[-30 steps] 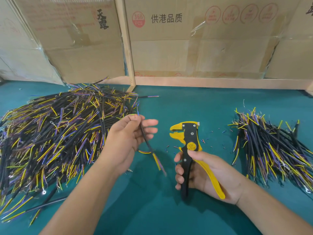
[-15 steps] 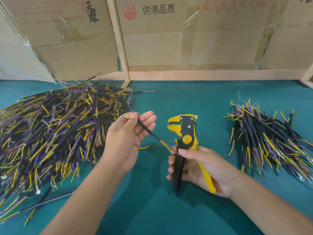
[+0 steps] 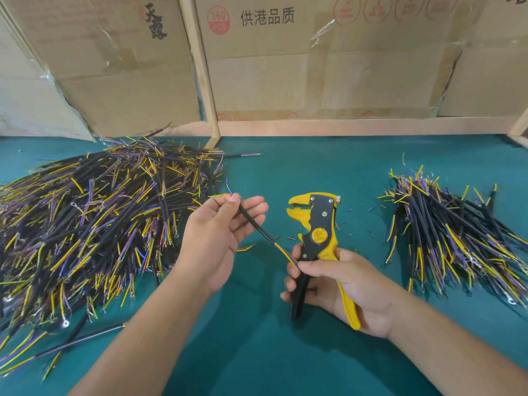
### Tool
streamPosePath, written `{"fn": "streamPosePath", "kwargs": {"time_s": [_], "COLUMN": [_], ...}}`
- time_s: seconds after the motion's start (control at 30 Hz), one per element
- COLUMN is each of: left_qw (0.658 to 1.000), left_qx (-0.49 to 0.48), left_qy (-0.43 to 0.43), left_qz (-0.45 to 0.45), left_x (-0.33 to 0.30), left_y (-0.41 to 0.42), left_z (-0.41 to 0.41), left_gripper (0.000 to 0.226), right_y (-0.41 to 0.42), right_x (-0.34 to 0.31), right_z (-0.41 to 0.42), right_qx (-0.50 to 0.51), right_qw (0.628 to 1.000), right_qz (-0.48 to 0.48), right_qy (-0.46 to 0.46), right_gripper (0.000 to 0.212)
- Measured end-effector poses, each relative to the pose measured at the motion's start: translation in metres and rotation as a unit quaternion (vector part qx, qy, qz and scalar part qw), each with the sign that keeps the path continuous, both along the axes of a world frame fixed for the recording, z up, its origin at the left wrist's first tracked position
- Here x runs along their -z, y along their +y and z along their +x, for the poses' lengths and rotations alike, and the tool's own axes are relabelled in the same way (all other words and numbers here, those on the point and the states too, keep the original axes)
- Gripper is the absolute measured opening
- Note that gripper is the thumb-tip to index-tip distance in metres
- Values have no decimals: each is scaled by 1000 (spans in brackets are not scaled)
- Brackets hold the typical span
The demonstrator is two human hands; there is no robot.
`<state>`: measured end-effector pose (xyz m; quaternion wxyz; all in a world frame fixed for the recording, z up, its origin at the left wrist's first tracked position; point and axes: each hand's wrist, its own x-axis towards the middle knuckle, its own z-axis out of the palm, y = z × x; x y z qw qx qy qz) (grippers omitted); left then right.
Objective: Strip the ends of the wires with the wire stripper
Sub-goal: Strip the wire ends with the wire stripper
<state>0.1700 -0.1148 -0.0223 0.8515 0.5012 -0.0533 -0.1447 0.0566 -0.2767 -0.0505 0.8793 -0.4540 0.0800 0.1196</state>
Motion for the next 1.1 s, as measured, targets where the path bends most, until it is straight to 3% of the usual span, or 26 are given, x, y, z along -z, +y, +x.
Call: {"fn": "streamPosePath", "kwargs": {"time_s": [0.1,0.17,0.23,0.3,0.37,0.4,0.47,0.53,0.6,0.7,1.1], "left_qw": [997,975,889,777,707,689,691,728,754,763,801], "left_qx": [-56,-150,-211,-124,14,75,176,230,230,230,183], "left_qy": [15,-43,-244,-463,-551,-561,-544,-501,-483,-485,-432], "left_qz": [47,159,323,407,443,452,442,408,381,360,372], "left_x": [2,-2,-8,-15,-14,-11,-4,-1,0,3,7], "left_y": [1,7,20,28,27,24,18,16,15,14,10], "left_z": [4,8,11,9,2,-1,-6,-8,-8,-9,-11], "left_gripper": [11,20,33,31,30,30,26,18,10,5,14], "right_y": [0,-1,-1,-1,-1,-2,-3,-5,-6,-6,-8], "right_x": [1,0,-1,-1,-1,-2,-2,-3,-3,-4,-4], "right_z": [-1,-1,-1,-1,-2,-1,-1,-1,-1,-1,1], "right_qx": [3,4,6,-1,-5,-5,-2,-1,-7,-12,23], "right_qw": [1000,1000,1000,1000,1000,1000,1000,999,999,999,999], "right_qz": [-2,2,7,6,-2,-7,-12,-12,-9,-10,-17], "right_qy": [-6,-8,-6,-12,-19,-21,-26,-32,-38,-38,-44], "right_gripper": [21,20,19,17,16,17,18,19,19,19,15]}}
